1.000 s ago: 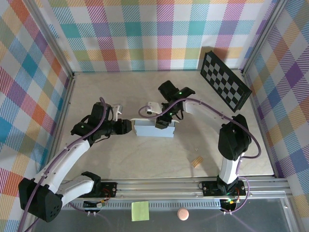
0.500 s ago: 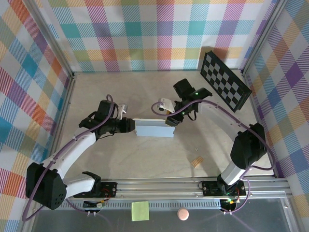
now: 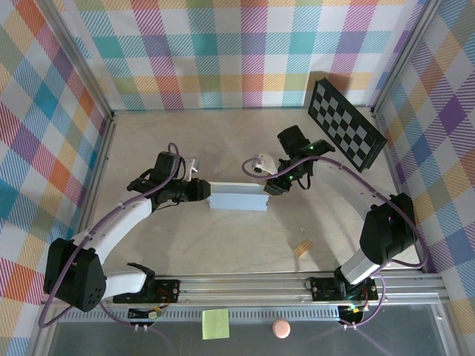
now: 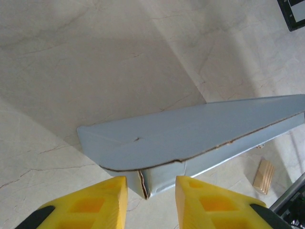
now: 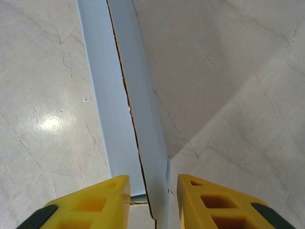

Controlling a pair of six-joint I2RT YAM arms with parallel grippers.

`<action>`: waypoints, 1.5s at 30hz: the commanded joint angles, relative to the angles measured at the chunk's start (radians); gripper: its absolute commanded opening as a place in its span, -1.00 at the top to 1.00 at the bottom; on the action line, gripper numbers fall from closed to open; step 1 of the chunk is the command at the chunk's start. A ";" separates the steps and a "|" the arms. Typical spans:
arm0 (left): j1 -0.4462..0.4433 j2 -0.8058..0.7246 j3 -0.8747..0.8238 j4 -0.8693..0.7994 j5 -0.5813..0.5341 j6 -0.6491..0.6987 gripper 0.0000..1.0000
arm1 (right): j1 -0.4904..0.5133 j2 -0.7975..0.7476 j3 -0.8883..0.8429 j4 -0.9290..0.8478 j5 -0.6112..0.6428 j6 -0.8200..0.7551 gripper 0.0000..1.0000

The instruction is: Fold the paper box

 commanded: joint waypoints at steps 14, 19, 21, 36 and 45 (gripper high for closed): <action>-0.004 0.083 -0.017 -0.017 -0.017 -0.016 0.59 | -0.023 0.030 -0.073 0.025 -0.065 -0.023 0.62; -0.003 0.107 -0.025 -0.035 -0.027 -0.016 0.69 | -0.026 0.035 -0.081 0.023 -0.069 -0.024 0.63; -0.003 0.106 -0.029 -0.036 -0.025 -0.008 0.69 | -0.026 0.032 -0.083 0.023 -0.070 -0.024 0.62; 0.004 -0.063 0.177 -0.140 -0.048 0.197 0.08 | -0.034 -0.099 -0.040 0.105 -0.163 0.090 0.23; 0.001 -0.002 0.286 -0.126 0.031 0.367 -0.09 | -0.037 -0.262 -0.180 0.356 0.072 0.452 -0.01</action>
